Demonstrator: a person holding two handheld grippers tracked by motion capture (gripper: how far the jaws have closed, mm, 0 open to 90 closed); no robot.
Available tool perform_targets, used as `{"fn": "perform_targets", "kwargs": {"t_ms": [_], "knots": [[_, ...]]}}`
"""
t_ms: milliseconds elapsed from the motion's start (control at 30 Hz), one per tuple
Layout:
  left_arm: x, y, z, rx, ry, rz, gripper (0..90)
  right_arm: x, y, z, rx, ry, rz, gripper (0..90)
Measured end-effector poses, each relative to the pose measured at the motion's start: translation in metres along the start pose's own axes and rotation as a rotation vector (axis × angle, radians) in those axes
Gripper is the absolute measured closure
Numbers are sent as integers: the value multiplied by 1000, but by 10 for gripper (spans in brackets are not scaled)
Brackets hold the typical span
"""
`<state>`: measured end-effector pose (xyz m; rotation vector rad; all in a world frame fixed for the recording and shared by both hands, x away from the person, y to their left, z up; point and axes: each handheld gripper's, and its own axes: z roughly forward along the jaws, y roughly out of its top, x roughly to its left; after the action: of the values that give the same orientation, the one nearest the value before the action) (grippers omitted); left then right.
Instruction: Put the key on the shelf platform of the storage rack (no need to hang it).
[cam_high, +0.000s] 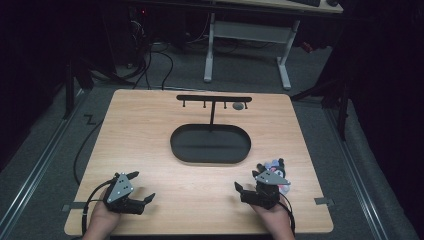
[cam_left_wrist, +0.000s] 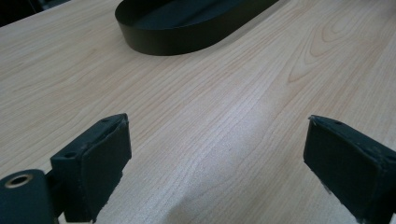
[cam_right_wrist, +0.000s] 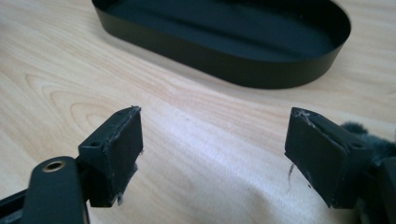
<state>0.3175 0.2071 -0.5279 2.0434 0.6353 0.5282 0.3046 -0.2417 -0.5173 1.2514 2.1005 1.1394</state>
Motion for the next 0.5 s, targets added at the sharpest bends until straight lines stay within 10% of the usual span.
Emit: {"fn": "perform_targets", "kwargs": {"t_ms": [500], "knots": [[2, 5, 5, -45, 9, 11, 82, 3, 6, -11, 70, -42, -44, 149]]}}
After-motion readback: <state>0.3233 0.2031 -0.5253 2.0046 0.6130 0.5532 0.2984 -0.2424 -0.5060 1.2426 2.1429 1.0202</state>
